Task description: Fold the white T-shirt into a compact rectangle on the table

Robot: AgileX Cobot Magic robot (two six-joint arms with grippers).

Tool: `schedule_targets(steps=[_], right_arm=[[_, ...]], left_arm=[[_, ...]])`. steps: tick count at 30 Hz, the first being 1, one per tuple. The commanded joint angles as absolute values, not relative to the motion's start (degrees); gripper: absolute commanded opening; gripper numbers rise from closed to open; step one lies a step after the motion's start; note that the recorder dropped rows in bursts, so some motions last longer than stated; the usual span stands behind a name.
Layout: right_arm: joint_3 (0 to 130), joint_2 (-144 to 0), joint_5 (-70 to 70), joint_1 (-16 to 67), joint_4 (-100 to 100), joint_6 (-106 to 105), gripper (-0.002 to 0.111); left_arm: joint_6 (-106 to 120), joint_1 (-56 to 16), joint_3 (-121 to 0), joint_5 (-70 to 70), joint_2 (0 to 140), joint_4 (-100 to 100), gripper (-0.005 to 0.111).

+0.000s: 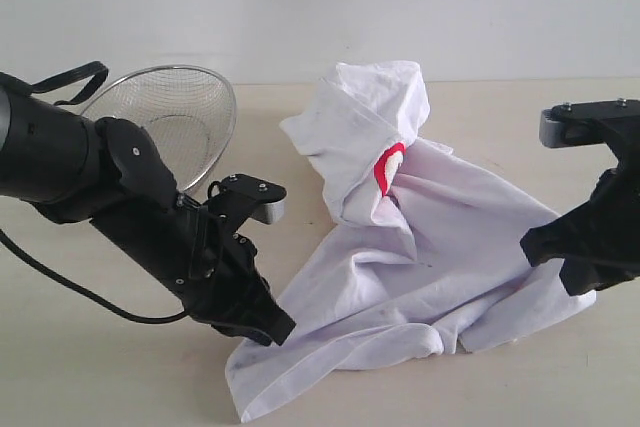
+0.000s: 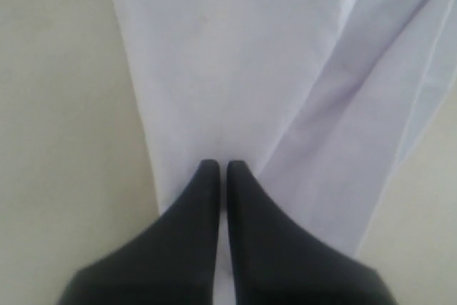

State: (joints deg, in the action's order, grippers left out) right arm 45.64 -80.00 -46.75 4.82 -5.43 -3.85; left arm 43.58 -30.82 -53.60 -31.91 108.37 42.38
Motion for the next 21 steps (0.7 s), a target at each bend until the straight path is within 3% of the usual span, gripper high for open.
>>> schedule_targets(steps=[1,12,21], right_arm=[[45.3,-79.6,-44.9,4.5,-5.9,-3.5,0.001],[45.3,-79.6,-42.4,4.5,-5.9,-4.2,0.000],[45.3,-79.6,-41.4,4.5,-5.9,-4.4,0.000]], left_arm=[[42.2,-31.1,-53.3,-32.7,108.4,42.2,0.005],[42.0,-31.3,-53.3,-35.9,109.2,42.7,0.005],[26.3,-31.3,-53.3,-32.2,113.9,27.6,0.005]])
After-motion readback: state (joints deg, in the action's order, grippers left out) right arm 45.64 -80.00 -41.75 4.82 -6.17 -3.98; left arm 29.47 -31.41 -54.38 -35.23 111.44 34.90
